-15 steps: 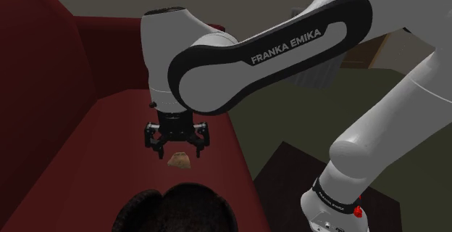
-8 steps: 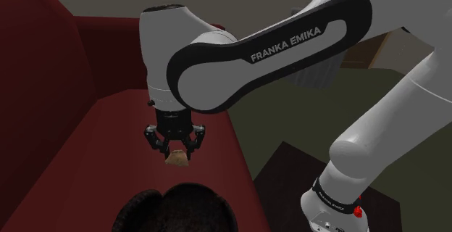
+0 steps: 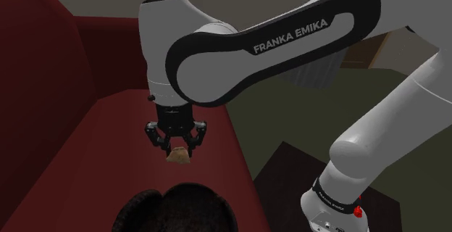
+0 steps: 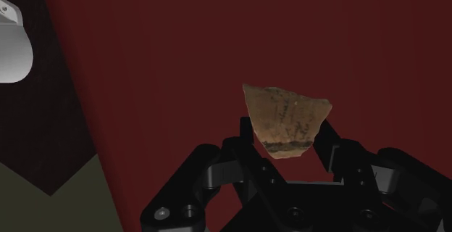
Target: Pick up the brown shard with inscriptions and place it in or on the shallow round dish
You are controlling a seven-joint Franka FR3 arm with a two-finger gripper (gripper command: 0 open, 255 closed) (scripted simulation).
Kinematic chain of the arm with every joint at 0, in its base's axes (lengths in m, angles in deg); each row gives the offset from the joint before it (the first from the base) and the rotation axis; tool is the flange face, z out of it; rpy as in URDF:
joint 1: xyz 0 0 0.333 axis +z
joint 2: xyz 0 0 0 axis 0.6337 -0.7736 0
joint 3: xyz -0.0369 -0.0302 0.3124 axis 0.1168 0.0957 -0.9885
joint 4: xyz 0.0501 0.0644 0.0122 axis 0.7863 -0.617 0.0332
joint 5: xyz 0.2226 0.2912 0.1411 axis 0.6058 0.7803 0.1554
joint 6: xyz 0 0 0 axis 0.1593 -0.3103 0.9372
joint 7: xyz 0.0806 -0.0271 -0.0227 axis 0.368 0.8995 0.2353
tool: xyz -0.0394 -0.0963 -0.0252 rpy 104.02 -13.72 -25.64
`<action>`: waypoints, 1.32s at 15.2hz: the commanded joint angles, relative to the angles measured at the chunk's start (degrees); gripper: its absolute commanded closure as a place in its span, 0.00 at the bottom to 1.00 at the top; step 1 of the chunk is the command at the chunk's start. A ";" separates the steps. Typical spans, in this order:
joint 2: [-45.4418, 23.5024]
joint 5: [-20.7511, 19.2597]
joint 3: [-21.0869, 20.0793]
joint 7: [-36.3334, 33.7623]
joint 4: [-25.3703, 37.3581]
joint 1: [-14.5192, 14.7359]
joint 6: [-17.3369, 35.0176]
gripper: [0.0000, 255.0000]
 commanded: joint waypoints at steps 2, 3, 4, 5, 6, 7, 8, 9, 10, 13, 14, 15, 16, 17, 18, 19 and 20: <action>1.30 0.79 0.99 0.75 1.50 0.28 -2.54 1.00; 1.63 0.96 1.25 0.91 2.06 0.34 -3.35 1.00; 1.94 1.12 1.52 1.05 2.63 0.40 -4.16 1.00; 2.23 1.25 1.77 1.17 3.22 0.46 -4.96 1.00; 2.49 1.36 2.02 1.28 3.81 0.50 -5.76 1.00; 2.73 1.46 2.26 1.38 4.42 0.54 -6.56 1.00; 2.96 1.54 2.49 1.47 5.04 0.57 -7.35 1.00; 3.16 1.61 2.71 1.54 5.67 0.60 -8.14 1.00; 3.34 1.66 2.92 1.60 6.31 0.62 -8.93 1.00; 3.77 1.74 3.50 1.72 8.31 0.64 -11.27 1.00; 3.87 1.75 3.67 1.74 9.00 0.63 -12.05 1.00; 3.96 1.74 3.84 1.75 9.70 0.62 -12.82 1.00; 4.02 1.72 3.99 1.75 10.41 0.60 -13.59 1.00; 4.07 1.69 4.13 1.75 11.14 0.58 -14.36 1.00; 4.10 1.66 4.27 1.73 11.88 0.55 -15.12 1.00; 4.11 1.61 4.39 1.70 12.63 0.52 -15.89 1.00; 4.10 1.55 4.50 1.66 13.39 0.48 -16.65 1.00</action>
